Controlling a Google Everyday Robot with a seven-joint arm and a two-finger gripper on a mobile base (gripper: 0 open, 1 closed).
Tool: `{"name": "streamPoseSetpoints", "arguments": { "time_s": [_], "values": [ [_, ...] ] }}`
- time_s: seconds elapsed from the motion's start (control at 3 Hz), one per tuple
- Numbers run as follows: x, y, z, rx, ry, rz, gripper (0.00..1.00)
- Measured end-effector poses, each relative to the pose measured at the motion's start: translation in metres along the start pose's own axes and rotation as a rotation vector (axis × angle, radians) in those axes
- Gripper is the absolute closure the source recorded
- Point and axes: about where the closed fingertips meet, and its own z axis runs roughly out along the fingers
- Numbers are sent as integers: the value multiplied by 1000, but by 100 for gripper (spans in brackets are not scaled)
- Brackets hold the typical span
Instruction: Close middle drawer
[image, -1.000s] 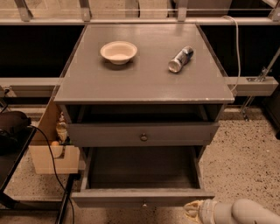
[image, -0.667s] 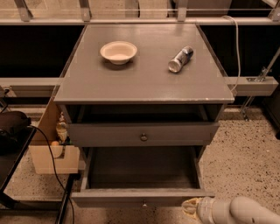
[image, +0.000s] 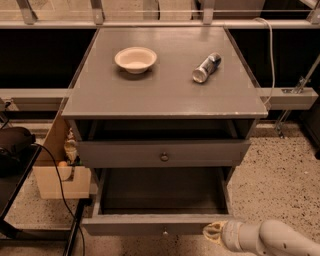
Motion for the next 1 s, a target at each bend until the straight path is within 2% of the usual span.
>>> {"name": "streamPoseSetpoints", "arguments": {
  "time_s": [0.33, 1.0],
  "values": [
    [-8, -14, 14, -5, -19, -28, 100],
    [-12, -35, 27, 2, -16, -36, 100]
  ]
}}
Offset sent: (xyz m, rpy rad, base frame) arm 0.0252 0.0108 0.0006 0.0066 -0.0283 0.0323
